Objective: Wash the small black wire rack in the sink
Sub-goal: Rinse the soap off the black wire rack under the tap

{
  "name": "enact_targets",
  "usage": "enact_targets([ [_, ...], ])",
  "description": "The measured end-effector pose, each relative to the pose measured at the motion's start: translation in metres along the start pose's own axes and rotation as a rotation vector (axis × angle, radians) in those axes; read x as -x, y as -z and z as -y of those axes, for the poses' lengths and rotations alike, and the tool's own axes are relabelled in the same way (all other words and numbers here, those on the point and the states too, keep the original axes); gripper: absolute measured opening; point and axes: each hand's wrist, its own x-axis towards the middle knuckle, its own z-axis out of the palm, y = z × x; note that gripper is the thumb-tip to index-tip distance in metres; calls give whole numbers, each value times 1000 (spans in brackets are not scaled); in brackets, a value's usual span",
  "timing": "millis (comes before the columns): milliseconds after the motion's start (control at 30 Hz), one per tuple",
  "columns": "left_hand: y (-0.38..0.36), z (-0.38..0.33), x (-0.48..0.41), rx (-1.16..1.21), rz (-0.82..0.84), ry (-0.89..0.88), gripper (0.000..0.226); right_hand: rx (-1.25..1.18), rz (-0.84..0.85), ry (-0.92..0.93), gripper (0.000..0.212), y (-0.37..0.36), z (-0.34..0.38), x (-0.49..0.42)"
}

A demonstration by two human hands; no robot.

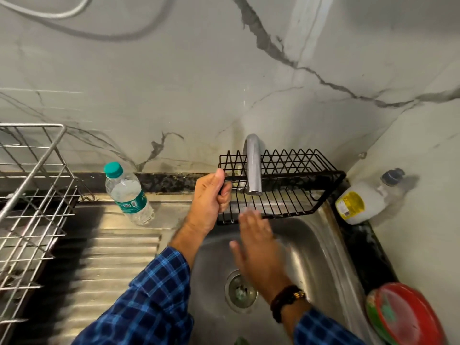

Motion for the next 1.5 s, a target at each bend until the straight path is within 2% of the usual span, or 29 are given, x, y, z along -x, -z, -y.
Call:
enact_targets([
  [67, 2, 1, -1, -1, 2, -4, 44, 34, 16, 124, 68, -10, 20, 2],
  [167, 11, -1, 0, 23, -15, 4, 51, 71, 10, 205, 67, -9, 5, 1],
  [233, 19, -2, 3, 39, -43, -3, 54, 84, 5, 112, 66, -3, -28, 6],
  [300, 23, -3, 6, 55, -53, -15, 55, 112, -24, -102, 66, 8, -57, 6],
  [400, 17, -3, 10, 36, -40, -16, 47, 87, -43, -248, 72, 17, -49, -3],
  [433, 14, -3, 10, 20, -33, -20, 46, 27, -52, -222, 72, 17, -33, -6],
  [500, 10, -2, 10, 17, -14, -25, 50, -80, -12, -57, 68, 13, 5, -9],
  [567, 12, -2, 8, 33, 2, -19, 54, -44, 34, 153, 65, 2, 30, -10],
  [667, 21, -1, 9, 3, -3, -11, 54, 43, 49, 253, 62, -10, 22, -12],
  [733, 27, -1, 11, 6, -14, -20, 54, 86, 49, 163, 64, -11, -10, -5],
  [867, 29, 0, 15, -20, 1, -24, 61, 148, 21, -248, 71, -2, -71, 4],
  [1000, 25, 3, 17, -68, -7, -50, 40, -36, 17, -408, 82, 0, -49, 0],
  [1100, 23, 1, 19, -78, -26, -49, 38, -138, 63, -379, 82, -1, -9, 4],
  [1200, 22, 2, 20, -81, -27, -26, 44, -223, 89, -163, 79, -5, 27, 19],
  [1267, 25, 1, 20, -72, -12, -6, 50, -307, 72, -51, 69, -2, 32, 27],
  [1300, 27, 0, 20, -77, -8, -4, 52, -341, 16, -61, 63, 1, 25, 26],
  [1400, 31, -5, 21, -72, -9, -14, 55, -349, -177, -324, 60, 9, -16, 5],
  [1433, 31, -6, 21, -67, -11, -14, 55, -319, -175, -380, 63, 12, -31, -5],
  [1500, 29, -8, 21, -48, -21, -17, 54, -250, -88, -378, 71, 12, -46, -13],
])
